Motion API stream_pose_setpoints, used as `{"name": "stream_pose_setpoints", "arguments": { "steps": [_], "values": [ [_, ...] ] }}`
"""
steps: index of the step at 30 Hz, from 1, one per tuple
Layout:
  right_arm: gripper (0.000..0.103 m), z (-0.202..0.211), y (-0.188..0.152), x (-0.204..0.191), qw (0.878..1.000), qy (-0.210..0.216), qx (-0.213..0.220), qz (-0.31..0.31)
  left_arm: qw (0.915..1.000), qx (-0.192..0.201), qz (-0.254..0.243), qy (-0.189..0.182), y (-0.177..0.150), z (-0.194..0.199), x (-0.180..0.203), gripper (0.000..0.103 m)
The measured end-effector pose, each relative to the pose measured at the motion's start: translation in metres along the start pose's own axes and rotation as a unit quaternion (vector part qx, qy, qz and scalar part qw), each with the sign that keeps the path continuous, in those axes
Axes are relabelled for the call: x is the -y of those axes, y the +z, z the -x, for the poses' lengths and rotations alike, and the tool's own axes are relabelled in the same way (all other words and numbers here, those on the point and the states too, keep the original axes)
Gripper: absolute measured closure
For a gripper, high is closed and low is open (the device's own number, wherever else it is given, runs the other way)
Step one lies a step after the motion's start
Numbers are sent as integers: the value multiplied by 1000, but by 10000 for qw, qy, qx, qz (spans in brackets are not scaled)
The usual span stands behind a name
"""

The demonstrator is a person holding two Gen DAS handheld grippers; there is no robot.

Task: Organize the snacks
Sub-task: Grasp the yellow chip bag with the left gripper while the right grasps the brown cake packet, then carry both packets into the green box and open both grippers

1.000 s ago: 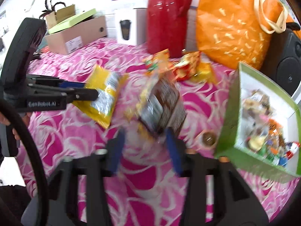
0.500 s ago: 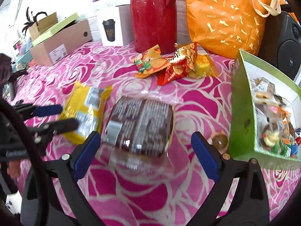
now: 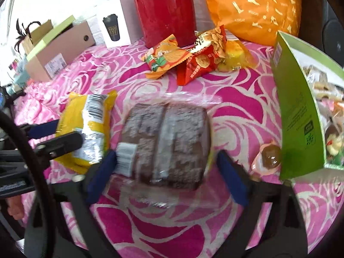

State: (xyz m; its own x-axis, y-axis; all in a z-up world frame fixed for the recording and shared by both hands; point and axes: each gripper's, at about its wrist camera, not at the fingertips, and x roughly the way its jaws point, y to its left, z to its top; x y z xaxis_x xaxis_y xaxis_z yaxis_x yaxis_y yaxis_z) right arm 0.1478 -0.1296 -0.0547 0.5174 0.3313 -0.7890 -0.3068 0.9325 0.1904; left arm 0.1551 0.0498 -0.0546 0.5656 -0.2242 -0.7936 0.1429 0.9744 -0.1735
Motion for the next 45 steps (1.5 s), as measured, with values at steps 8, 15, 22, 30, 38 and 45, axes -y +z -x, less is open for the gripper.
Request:
{"name": "stream_pose_setpoints", "arguments": {
  "steps": [8, 15, 22, 30, 38, 45],
  "values": [
    [30, 11, -6, -3, 9998, -64, 71, 173, 9998, -107, 7, -194, 0, -5, 11, 59],
    [32, 28, -9, -4, 9990, -224, 257, 273, 9998, 19, -133, -161, -1, 15, 21, 65],
    [33, 61, -8, -2, 9971, -264, 652, 292, 9983, 395, -317, -273, 8, 50, 35, 66],
    [33, 127, -1, 24, 9876, -350, 1531, -10, 9909, 985, -622, -669, 36, 96, 71, 66],
    [33, 176, 2, 106, 9706, -1176, 1985, -684, 9799, 1174, -1098, -1179, 79, 85, 149, 66],
    [33, 186, -10, 195, 9549, -1954, 1824, -1291, 9729, 953, -1442, -1539, 103, 46, 226, 66]
  ]
}}
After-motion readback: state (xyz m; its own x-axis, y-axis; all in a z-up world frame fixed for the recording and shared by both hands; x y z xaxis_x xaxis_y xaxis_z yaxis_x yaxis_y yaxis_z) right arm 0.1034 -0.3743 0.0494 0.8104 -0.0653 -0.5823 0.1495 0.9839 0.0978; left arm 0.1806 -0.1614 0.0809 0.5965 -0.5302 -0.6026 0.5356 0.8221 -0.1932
